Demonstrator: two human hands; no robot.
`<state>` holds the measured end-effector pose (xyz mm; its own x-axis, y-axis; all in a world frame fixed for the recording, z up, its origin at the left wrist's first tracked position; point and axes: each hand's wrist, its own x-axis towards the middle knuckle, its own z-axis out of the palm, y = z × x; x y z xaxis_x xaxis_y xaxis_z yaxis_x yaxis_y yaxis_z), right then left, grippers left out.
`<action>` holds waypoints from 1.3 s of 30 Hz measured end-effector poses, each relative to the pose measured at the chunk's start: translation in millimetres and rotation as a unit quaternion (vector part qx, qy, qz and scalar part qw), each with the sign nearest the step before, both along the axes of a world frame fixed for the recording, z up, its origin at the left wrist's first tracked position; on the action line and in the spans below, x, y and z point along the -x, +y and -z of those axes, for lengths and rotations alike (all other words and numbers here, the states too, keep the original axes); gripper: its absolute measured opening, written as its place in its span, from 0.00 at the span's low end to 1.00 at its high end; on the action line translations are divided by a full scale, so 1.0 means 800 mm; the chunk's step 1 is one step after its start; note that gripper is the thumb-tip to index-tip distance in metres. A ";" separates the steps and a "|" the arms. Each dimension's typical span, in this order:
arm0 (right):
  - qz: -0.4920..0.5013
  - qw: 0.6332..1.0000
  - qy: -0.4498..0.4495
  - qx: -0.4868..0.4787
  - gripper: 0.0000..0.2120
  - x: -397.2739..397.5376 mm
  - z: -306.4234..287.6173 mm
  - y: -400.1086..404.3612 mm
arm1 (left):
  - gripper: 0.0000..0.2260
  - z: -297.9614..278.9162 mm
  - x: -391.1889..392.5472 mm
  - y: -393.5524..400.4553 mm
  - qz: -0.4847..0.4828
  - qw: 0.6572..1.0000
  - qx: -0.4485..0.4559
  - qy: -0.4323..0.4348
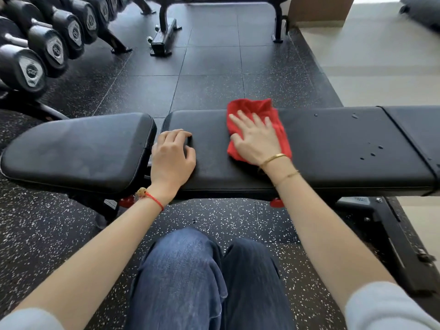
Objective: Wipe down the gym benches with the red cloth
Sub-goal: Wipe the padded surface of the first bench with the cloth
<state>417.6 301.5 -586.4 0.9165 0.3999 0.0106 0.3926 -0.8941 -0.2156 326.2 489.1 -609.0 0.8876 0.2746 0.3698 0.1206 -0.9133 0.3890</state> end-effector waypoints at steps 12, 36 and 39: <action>0.001 0.999 -0.028 -0.022 0.27 0.030 0.007 -0.103 | 0.15 0.004 0.003 0.007 0.015 1.000 0.003 -0.008; 0.006 1.000 -0.006 0.002 0.28 -0.031 -0.003 -0.048 | 0.14 0.001 0.001 -0.002 0.000 1.000 -0.014 -0.010; -0.018 1.000 0.004 -0.007 0.27 -0.019 -0.003 -0.017 | 0.14 0.001 0.002 -0.002 0.000 1.000 -0.012 -0.016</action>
